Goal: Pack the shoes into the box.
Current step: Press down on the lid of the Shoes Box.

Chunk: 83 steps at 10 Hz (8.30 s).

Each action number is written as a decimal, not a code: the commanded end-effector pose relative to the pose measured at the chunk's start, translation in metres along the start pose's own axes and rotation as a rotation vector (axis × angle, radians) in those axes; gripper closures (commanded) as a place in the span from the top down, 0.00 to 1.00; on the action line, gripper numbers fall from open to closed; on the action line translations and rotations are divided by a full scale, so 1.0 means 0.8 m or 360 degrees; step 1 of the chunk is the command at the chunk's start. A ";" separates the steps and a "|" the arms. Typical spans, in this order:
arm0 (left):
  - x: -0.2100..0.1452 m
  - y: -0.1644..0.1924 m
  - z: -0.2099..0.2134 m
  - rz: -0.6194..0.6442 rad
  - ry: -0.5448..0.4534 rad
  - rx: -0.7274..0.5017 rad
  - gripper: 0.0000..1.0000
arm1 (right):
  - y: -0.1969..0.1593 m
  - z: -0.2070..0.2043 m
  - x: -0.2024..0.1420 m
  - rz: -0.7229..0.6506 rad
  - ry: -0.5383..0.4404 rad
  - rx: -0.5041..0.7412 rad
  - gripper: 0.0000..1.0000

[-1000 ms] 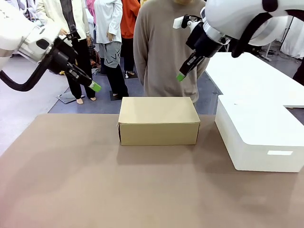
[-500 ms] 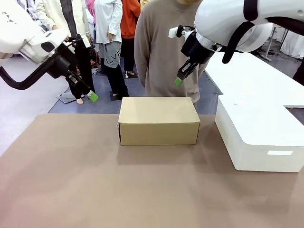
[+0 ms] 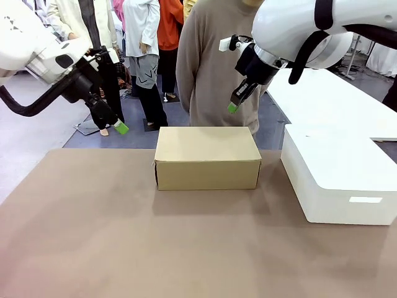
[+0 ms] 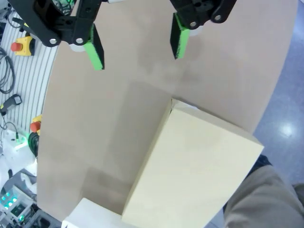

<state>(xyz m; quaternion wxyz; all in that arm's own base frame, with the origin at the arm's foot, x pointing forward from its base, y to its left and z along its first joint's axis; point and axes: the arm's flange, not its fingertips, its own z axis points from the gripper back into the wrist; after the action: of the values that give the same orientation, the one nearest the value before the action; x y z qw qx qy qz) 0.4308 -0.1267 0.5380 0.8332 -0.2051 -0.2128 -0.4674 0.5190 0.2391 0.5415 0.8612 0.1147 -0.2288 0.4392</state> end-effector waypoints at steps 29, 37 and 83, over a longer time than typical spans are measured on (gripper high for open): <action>0.008 -0.019 0.003 -0.0109 0.0093 0.0112 1.00 | -0.029 -0.121 0.051 -0.0341 0.0255 -0.0078 0.00; 0.008 -0.019 0.003 -0.0109 0.0093 0.0112 1.00 | 0.025 0.000 -0.053 -0.0136 0.0244 -0.0009 0.59; 0.008 -0.019 0.003 -0.0109 0.0093 0.0112 1.00 | 0.089 0.072 -0.199 -0.0227 0.0375 -0.0052 1.00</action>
<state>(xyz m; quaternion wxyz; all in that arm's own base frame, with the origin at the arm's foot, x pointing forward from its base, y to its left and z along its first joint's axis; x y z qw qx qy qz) 0.4209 -0.1379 0.5444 0.8270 -0.1549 -0.2102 -0.4979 0.3601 0.1455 0.5099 0.9122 0.0677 -0.1239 0.3847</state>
